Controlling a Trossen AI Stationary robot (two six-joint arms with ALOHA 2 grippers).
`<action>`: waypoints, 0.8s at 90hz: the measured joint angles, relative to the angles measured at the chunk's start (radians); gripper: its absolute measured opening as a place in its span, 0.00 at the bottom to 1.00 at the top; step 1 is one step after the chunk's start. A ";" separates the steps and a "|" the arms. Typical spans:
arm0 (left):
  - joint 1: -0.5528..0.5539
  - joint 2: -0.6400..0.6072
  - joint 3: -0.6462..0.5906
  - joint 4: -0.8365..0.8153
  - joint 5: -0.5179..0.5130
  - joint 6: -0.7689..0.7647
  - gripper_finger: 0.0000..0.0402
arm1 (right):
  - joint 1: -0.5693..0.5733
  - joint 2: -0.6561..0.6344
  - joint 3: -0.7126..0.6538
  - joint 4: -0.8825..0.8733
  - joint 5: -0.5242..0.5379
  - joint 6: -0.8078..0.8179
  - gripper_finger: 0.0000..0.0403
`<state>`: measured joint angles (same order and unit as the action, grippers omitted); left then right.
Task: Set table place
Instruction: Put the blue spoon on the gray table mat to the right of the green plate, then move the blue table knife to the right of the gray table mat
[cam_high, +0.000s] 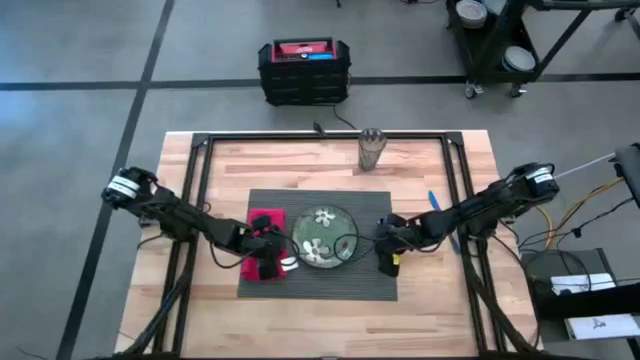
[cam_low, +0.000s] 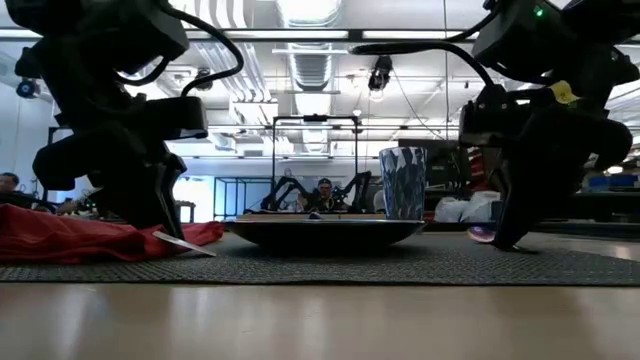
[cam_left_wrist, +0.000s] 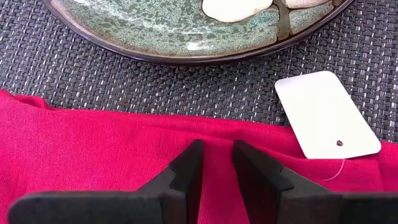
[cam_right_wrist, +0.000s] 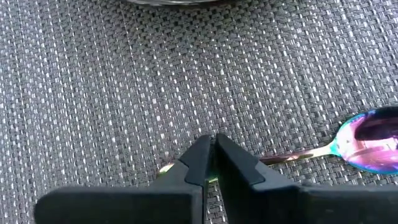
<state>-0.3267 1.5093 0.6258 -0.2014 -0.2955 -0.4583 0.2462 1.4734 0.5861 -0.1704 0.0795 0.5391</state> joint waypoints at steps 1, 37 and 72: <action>0.000 0.000 0.000 0.000 0.000 0.000 0.19 | 0.000 0.000 0.000 0.000 0.000 0.000 0.03; 0.000 0.000 0.000 0.000 0.000 0.000 0.19 | -0.096 -0.171 0.187 -0.600 0.248 0.073 0.03; 0.000 0.000 0.000 0.003 0.000 -0.001 0.19 | -0.439 -0.238 0.078 -1.034 0.296 0.448 0.03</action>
<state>-0.3267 1.5093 0.6258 -0.1986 -0.2951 -0.4591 -0.1925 1.2358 0.6641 -1.2047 0.3759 0.9871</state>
